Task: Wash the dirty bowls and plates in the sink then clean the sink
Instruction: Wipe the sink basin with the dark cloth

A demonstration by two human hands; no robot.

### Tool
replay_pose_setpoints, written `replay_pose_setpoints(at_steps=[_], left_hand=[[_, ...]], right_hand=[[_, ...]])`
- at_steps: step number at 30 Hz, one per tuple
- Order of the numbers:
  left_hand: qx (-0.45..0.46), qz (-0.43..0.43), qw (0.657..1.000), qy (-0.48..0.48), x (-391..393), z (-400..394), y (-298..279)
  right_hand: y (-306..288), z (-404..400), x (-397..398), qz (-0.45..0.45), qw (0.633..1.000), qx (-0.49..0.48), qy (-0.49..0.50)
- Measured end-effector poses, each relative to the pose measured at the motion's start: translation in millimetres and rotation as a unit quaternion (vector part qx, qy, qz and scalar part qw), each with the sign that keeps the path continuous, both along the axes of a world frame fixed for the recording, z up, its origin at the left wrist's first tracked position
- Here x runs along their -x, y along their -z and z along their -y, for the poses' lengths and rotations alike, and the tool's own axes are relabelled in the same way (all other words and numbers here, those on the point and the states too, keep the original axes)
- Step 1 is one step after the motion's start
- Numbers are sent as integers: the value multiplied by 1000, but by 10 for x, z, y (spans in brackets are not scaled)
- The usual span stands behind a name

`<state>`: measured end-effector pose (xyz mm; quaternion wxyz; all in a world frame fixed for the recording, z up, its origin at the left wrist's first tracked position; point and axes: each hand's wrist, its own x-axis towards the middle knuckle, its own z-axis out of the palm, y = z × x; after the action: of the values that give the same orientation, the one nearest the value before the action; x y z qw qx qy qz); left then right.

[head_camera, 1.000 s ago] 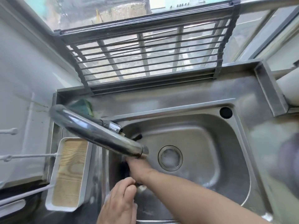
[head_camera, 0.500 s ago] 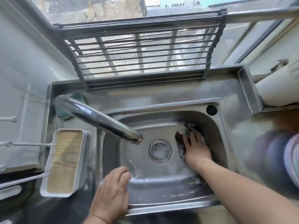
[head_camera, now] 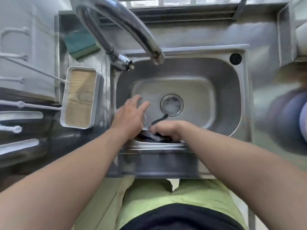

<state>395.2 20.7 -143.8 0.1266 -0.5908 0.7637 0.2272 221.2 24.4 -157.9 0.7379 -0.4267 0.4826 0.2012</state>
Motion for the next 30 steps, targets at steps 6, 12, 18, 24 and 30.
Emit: replay_pose_setpoints(at_steps=[6, 12, 18, 24, 30], left_hand=[[38, 18, 999, 4, -14, 234, 80], [111, -48, 991, 57, -79, 137, 123], [139, -92, 985, 43, -104, 139, 173], [181, -125, 975, 31, -121, 104, 277], [199, -144, 969, 15, -124, 103, 328]], right_hand=[[-44, -12, -294, 53, 966, 135, -213], [219, 37, 1445, -172, 913, 83, -361], [413, -46, 829, -79, 958, 106, -254], [570, 5, -617, 29, 942, 262, -207], [978, 499, -685, -82, 860, 452, -220]])
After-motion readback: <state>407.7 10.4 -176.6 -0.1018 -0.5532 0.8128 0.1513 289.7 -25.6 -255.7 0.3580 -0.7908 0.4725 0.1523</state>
